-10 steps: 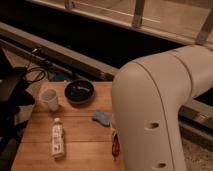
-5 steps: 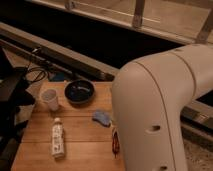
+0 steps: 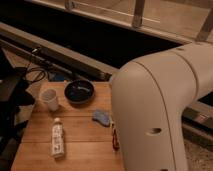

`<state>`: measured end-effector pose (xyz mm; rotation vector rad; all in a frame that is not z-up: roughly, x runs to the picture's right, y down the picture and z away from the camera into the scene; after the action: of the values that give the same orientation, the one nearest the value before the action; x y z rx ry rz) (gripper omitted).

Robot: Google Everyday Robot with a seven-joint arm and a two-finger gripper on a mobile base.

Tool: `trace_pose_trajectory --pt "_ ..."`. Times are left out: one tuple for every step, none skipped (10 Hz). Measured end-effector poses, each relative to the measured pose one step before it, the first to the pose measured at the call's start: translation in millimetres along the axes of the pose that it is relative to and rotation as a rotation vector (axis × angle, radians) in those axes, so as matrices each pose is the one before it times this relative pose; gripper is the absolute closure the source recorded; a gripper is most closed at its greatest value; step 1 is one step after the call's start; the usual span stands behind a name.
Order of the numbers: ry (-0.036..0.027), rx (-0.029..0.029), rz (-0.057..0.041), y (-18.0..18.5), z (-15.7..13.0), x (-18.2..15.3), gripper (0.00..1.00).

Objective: Drag the pepper across the table

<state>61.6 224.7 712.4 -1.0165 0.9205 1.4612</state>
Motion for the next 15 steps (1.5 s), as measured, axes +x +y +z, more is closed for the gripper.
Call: trace_pose_trajectory --pt "-0.02643 -0.00858 -0.01156 5.16 0.58 -0.98 0.95" --pt "-0.03908 -0.01248 -0.00523 3.37 0.18 -1.94 0.95" --pt "-0.03752 -0.01279 -0.01663 11.86 3.54 -0.11 0.95" --pt "-0.02421 -0.01077 -0.02388 15.95 8.08 0.46 0.95" --pt "-0.01074 -0.00771 -0.01159 6.25 5.18 0.50 0.95" --pt "-0.00638 -0.01310 -0.00422 3.45 5.57 -0.09 0.95" --pt "-0.00092 -0.01291 -0.00569 1.59 5.65 -1.61 0.95" --pt "0.00255 -0.01408 -0.01010 3.57 7.78 -2.03 0.95" --pt "0.00528 -0.02722 -0.01849 8.51 9.52 -3.45 0.95" --pt "0.00312 -0.01382 -0.01200 7.51 3.21 -1.11 0.95" --pt "0.00811 -0.01992 -0.02687 18.51 3.84 0.39 0.95" --pt "0.00396 -0.00996 -0.02038 13.08 2.65 0.49 0.95" --pt "0.00799 -0.00838 -0.02974 15.97 4.32 1.21 0.95" --pt "0.01100 -0.00758 -0.03288 15.36 4.86 0.70 0.95" --pt "0.01268 -0.00900 -0.03001 11.44 4.45 0.16 0.95"
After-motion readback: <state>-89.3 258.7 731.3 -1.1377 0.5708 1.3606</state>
